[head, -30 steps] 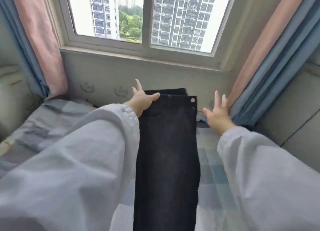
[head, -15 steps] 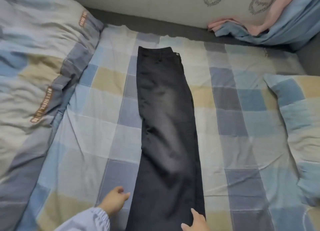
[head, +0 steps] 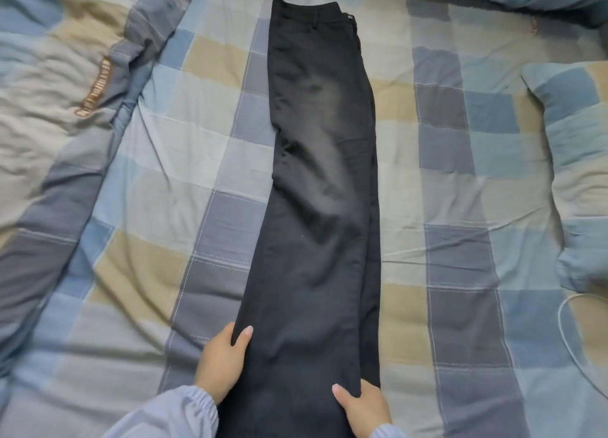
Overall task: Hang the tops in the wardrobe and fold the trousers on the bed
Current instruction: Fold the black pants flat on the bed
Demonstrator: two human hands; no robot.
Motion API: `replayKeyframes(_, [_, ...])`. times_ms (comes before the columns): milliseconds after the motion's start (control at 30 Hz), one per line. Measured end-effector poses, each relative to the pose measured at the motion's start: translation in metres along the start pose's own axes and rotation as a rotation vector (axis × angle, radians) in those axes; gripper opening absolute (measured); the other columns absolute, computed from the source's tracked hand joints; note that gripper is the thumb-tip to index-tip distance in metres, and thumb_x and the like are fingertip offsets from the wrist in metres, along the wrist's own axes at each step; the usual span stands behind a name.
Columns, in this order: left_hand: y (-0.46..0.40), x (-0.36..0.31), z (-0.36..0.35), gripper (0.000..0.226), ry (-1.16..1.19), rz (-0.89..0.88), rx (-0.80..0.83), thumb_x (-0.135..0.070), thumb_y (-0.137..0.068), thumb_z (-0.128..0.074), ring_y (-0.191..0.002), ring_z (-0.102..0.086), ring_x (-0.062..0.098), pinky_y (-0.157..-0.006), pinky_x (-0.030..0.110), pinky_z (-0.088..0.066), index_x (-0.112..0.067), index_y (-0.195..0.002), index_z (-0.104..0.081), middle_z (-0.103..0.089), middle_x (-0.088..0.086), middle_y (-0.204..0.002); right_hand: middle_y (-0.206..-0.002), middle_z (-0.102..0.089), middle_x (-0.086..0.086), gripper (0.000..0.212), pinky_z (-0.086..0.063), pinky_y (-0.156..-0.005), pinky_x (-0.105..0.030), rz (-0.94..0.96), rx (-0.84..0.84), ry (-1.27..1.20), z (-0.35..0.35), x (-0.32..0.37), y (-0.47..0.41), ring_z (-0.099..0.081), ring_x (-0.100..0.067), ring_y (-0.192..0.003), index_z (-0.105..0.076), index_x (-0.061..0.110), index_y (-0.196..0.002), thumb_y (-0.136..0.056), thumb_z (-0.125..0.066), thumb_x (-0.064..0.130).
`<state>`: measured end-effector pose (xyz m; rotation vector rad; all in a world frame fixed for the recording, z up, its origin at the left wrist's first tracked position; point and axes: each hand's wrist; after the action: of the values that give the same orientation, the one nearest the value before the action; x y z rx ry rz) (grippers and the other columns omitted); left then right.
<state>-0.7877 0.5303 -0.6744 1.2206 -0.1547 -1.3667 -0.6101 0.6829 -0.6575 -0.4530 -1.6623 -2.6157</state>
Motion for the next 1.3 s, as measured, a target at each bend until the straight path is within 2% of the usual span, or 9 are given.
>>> replayKeyframes(167, [0.046, 0.001, -0.013, 0.012, 0.252, -0.04, -0.006, -0.027, -0.092, -0.058, -0.095, -0.062, 0.007, -0.082, 0.026, -0.048, -0.034, -0.087, -0.066, -0.07, -0.012, -0.094, -0.101, -0.067, -0.013, 0.028, -0.039, -0.078, -0.03, 0.017, -0.439, -0.215, 0.007, -0.027, 0.031, -0.058, -0.032, -0.098, -0.067, 0.009, -0.107, -0.091, -0.056, 0.029])
replayKeyframes(333, [0.029, 0.033, -0.023, 0.034, 0.233, -0.021, 0.155, -0.053, -0.076, -0.063, -0.1, -0.064, 0.012, -0.093, 0.037, -0.05, -0.025, -0.094, -0.071, -0.069, -0.005, -0.105, -0.111, -0.044, -0.003, 0.024, -0.04, -0.095, -0.032, 0.082, -0.301, -0.076, -0.006, -0.056, 0.004, -0.049, -0.021, -0.099, -0.065, 0.011, -0.102, -0.092, -0.053, 0.03])
replayKeyframes(433, [0.026, 0.044, -0.029, 0.024, 0.206, 0.005, 0.242, -0.04, -0.085, -0.064, -0.104, -0.063, 0.01, -0.095, 0.035, -0.05, -0.03, -0.106, -0.066, -0.068, -0.012, -0.109, -0.114, -0.042, 0.003, 0.01, -0.034, -0.105, -0.035, 0.192, -0.395, -0.123, -0.014, -0.061, -0.006, -0.04, -0.016, -0.111, -0.061, 0.021, -0.098, -0.09, -0.058, 0.025])
replayKeyframes(700, [0.075, 0.019, -0.006, 0.019, 0.343, 0.04, 0.238, -0.021, -0.092, -0.057, -0.09, -0.07, 0.018, -0.082, 0.031, -0.055, -0.01, -0.097, -0.072, -0.073, 0.005, -0.099, -0.087, -0.07, -0.001, 0.023, -0.05, -0.089, -0.039, 0.125, -0.084, -0.305, 0.017, -0.041, 0.031, -0.064, -0.024, -0.091, -0.069, 0.01, -0.084, -0.09, -0.058, 0.03])
replayKeyframes(867, [0.122, -0.013, 0.026, 0.023, 0.496, -0.086, 0.104, -0.025, -0.088, -0.064, -0.084, -0.07, 0.022, -0.077, 0.036, -0.056, -0.003, -0.09, -0.07, -0.074, 0.008, -0.087, -0.068, -0.071, 0.001, 0.02, -0.049, -0.061, -0.026, 0.287, -0.22, -0.637, 0.058, -0.03, 0.088, -0.066, -0.02, -0.072, -0.069, 0.003, -0.076, -0.089, -0.058, 0.012])
replayKeyframes(967, [0.139, 0.015, 0.017, 0.034, 0.42, 0.057, 0.205, -0.04, -0.065, -0.076, -0.085, -0.07, 0.018, -0.082, 0.033, -0.052, -0.015, -0.088, -0.071, -0.075, 0.003, -0.093, -0.075, -0.066, -0.008, 0.029, -0.042, -0.064, -0.029, 0.103, -0.183, -0.44, 0.034, -0.05, 0.091, -0.063, -0.028, -0.082, -0.068, -0.004, -0.076, -0.09, -0.06, 0.021])
replayKeyframes(1033, [0.137, 0.042, 0.004, 0.03, 0.383, 0.199, 0.2, -0.031, -0.058, -0.08, -0.08, -0.068, 0.018, -0.082, 0.034, -0.051, -0.014, -0.08, -0.072, -0.074, 0.007, -0.09, -0.08, -0.065, -0.009, 0.033, -0.04, -0.065, -0.028, -0.041, -0.089, -0.221, 0.008, -0.066, 0.078, -0.063, -0.029, -0.09, -0.068, 0.003, -0.073, -0.088, -0.06, 0.031])
replayKeyframes(1167, [0.13, 0.066, -0.014, 0.023, 0.435, 0.246, 0.197, -0.013, -0.079, -0.071, -0.087, -0.067, 0.022, -0.081, 0.031, -0.05, 0.0, -0.099, -0.069, -0.074, 0.007, -0.088, -0.079, -0.063, -0.006, 0.032, -0.038, -0.065, -0.027, -0.088, -0.105, -0.076, -0.008, -0.073, 0.064, -0.056, -0.025, -0.08, -0.058, 0.011, -0.065, -0.088, -0.053, 0.032])
replayKeyframes(1300, [0.149, 0.082, -0.004, 0.037, 0.415, 0.16, 0.265, -0.033, -0.07, -0.073, -0.098, -0.067, 0.016, -0.088, 0.031, -0.05, -0.014, -0.102, -0.068, -0.074, -0.002, -0.098, -0.081, -0.064, -0.011, 0.031, -0.041, -0.069, -0.03, -0.075, -0.111, -0.129, -0.021, -0.088, 0.064, -0.054, -0.024, -0.075, -0.064, 0.008, -0.078, -0.09, -0.053, 0.035])
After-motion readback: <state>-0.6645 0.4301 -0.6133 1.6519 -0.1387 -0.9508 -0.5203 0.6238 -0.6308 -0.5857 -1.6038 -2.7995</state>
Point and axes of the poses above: each hand's wrist, its own y-axis away from the middle knuckle, its own z-axis out of the back of the hand, x = y × z
